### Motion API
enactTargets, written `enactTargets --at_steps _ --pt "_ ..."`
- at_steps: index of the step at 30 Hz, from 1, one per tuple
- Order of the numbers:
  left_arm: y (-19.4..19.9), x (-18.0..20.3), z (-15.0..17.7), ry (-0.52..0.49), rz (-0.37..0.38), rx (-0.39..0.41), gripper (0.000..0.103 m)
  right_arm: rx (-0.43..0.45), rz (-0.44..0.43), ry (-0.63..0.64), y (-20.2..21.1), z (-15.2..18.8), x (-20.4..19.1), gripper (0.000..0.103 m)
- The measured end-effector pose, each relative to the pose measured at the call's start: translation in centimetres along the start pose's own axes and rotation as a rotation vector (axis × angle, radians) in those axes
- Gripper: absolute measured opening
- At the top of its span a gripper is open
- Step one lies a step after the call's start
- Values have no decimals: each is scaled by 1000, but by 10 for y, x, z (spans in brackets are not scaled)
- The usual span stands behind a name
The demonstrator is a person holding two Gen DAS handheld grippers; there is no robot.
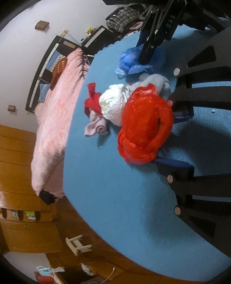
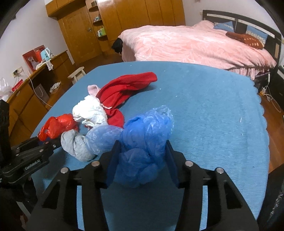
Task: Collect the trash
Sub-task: 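Grasp the blue plastic bags with the right tool while the left tool grasps the red plastic bag, then carry the blue bags and red bag over the bin and open both tools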
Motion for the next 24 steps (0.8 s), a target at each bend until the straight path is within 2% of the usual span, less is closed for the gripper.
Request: enactTargets --at_steps 9,16,24 --pt "42 13 -9 -19 -49 111 32 81 6 15 42 -6 2 48" --pt "78 37 -16 -41 -40 178 32 133 -5 1 77 -7 6 48" --pt "104 75 -23 -78 0 218 32 192 9 -12 122 -3 18 48"
Point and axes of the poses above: each gripper's, at about its wrist camera, not at the fingertips, and y roughly against the way its jaws point, x to its right, z to its underside, the point moved 1 cm from there along -y, roughly the way its jaws point, and after that the axes turned 7 degrees about -y, right-handed, at the moved point
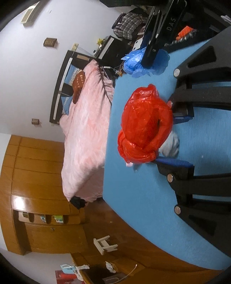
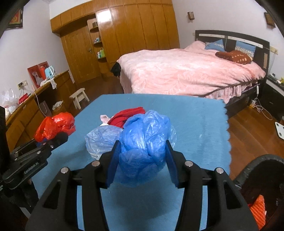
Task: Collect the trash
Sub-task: 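Carry the blue bags and red bag over the bin and open both tools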
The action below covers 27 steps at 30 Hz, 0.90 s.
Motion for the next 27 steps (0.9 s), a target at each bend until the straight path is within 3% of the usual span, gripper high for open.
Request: enactTargets --at_steps 16,27 --pt "14 90 -19 -84 130 42 32 90 107 -86 90 14 68 48" --pt "20 168 -21 -165 266 57 32 143 204 -146 147 33 124 48"
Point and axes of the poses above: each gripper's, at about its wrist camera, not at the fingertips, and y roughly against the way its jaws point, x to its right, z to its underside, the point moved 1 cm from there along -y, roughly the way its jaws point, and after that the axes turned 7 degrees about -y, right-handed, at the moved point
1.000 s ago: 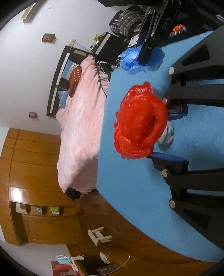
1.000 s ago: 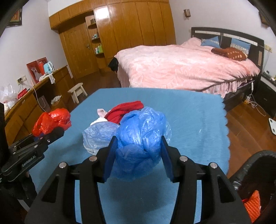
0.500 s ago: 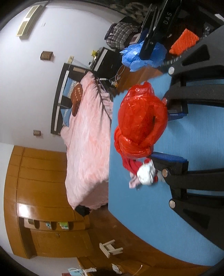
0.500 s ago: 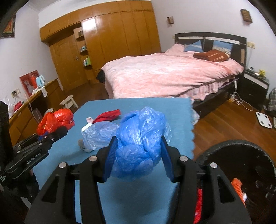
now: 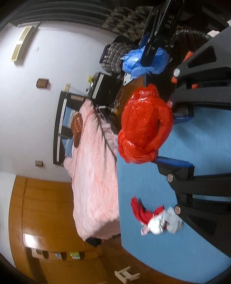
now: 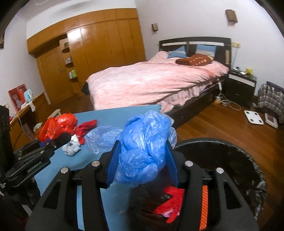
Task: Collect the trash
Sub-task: 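Carry the blue bags and red bag over the bin and open both tools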
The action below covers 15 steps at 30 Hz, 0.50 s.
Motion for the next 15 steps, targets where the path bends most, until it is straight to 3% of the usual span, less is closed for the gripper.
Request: enactTargets --at_steps 15 --pt "-25 87 -8 -88 162 -3 32 39 154 -67 37 12 85 48"
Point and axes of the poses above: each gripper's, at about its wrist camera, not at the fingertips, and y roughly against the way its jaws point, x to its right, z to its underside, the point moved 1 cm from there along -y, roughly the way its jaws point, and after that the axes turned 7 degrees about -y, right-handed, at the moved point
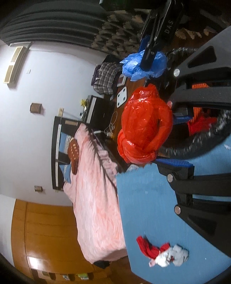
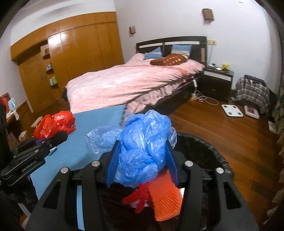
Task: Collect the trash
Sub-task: 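Carry the blue bags and red bag over the bin and open both tools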
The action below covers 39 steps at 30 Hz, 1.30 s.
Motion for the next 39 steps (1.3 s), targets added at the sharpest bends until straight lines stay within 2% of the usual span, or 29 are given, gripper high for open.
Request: enactTargets --at_steps 8,18,20,21,22,25,30,39 --pt "-19 30 -2 -30 66 -15 32 4 69 -34 5 5 39 48" --pt "-43 52 -6 -59 116 -42 33 -9 119 -60 -1 12 65 51" --pt "-47 55 -6 -62 127 -54 42 -14 132 -63 -2 14 68 54" --pt "-49 53 -6 -61 129 -59 46 -16 136 -66 -2 15 70 59" --pt "-50 53 -6 -56 136 -61 54 -14 141 -68 -2 16 72 65" --pt "-49 51 -5 -44 148 -61 68 -10 154 -69 -2 19 73 76" --pt "-46 46 -4 -39 133 -58 77 -3 159 -77 0 19 71 90" --pt "-25 15 -2 -12 50 -39 94 8 132 -62 0 14 54 96"
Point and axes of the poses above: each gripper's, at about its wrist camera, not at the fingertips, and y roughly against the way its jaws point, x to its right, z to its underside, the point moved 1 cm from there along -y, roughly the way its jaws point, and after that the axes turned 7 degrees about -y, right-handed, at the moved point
